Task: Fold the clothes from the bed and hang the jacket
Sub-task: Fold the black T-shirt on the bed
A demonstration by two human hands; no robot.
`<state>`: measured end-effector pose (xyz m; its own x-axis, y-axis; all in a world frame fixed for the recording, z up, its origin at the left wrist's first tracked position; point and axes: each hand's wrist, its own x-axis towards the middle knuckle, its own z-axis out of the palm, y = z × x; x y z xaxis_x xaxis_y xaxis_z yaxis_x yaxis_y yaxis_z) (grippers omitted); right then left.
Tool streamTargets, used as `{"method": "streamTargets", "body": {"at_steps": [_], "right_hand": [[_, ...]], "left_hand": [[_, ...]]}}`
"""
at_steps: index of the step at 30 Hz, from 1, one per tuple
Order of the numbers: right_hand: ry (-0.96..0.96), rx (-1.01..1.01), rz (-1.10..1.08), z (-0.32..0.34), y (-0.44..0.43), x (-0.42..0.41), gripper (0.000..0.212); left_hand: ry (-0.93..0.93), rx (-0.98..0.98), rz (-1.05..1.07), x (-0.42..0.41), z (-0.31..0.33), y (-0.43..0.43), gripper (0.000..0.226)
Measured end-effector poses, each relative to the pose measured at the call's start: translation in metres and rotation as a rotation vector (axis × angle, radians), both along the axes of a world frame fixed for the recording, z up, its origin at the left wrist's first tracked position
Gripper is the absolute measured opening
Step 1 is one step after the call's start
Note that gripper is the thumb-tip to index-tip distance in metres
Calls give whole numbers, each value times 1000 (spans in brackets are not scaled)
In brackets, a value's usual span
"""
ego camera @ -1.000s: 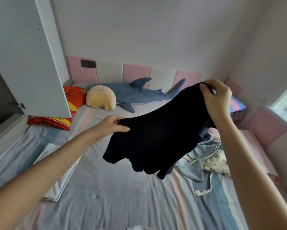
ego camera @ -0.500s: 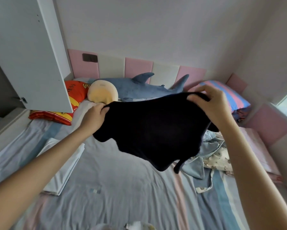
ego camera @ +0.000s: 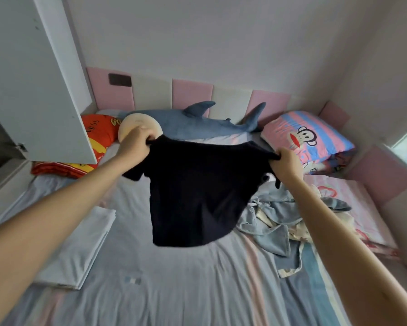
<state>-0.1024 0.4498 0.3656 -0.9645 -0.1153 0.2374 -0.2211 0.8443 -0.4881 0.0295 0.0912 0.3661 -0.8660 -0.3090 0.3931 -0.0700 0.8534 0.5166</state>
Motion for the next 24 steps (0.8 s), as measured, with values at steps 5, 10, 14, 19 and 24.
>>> {"method": "streamTargets", "body": {"at_steps": [5, 10, 14, 19, 24], "right_hand": [[80, -80, -44, -25, -1, 0, 26], [-118, 64, 68, -126, 7, 14, 33], [-350, 182, 129, -227, 18, 48, 38], [-647, 382, 261, -386, 36, 98, 38], [-977, 740, 475, -489, 60, 154, 33]], "left_hand": [[124, -30, -126, -9, -23, -10, 30], [-164, -60, -254, 12, -136, -15, 50], [-431, 18, -213, 60, -243, 5, 39], [-682, 222, -235, 137, -399, 45, 48], [-1053, 372, -339, 192, -502, 84, 42]]}}
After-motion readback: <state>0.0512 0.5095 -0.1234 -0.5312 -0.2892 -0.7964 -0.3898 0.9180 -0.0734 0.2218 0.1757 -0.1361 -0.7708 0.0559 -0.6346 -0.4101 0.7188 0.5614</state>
